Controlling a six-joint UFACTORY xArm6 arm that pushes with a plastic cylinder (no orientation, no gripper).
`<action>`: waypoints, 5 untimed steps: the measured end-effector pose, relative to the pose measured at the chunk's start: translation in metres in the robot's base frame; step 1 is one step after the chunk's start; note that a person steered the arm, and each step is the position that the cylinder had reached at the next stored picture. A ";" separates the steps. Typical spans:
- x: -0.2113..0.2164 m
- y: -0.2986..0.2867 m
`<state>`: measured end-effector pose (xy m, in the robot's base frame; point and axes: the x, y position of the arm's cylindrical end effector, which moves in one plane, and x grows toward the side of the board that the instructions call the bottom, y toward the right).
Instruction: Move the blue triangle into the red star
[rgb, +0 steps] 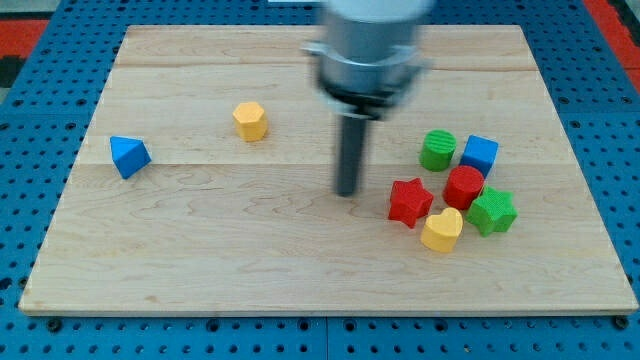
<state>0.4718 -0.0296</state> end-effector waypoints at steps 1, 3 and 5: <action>0.030 -0.118; -0.014 -0.216; -0.038 -0.232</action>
<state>0.4340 -0.2621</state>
